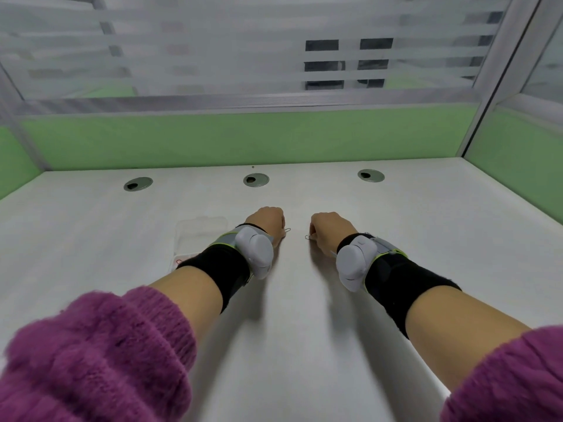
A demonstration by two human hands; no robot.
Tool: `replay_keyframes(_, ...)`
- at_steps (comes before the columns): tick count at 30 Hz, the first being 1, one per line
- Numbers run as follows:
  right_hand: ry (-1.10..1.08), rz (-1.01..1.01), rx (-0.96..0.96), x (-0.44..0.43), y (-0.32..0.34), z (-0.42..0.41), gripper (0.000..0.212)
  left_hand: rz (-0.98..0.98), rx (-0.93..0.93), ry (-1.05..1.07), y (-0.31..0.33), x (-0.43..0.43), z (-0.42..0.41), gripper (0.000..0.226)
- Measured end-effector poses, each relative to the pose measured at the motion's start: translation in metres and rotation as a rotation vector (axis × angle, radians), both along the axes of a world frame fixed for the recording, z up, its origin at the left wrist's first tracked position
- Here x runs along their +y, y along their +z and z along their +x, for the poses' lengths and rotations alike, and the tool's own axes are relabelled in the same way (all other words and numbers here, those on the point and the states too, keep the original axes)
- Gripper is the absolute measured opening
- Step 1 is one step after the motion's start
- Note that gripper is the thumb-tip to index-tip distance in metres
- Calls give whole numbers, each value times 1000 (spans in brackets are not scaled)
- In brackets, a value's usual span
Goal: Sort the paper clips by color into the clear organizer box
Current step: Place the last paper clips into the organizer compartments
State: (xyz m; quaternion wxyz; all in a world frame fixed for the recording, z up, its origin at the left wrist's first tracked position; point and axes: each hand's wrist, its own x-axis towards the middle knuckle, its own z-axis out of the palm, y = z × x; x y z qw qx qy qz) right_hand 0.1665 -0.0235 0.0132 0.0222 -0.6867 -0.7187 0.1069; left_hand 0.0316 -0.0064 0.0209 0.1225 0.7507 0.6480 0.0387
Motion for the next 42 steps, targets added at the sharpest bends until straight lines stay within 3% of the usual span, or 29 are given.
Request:
replay_keyframes(9,11,-14,13,-8,1,-3,26,-33,67,-2,-4,-11,4,29)
replay_keyframes(32,148,-25,87,-55,25,-97,25,58,-42,159,25,-91,-109,26)
replay_keyframes(42,140,-16,99,-63,21,-102,25,43,-69,160,17,-94,-112,23)
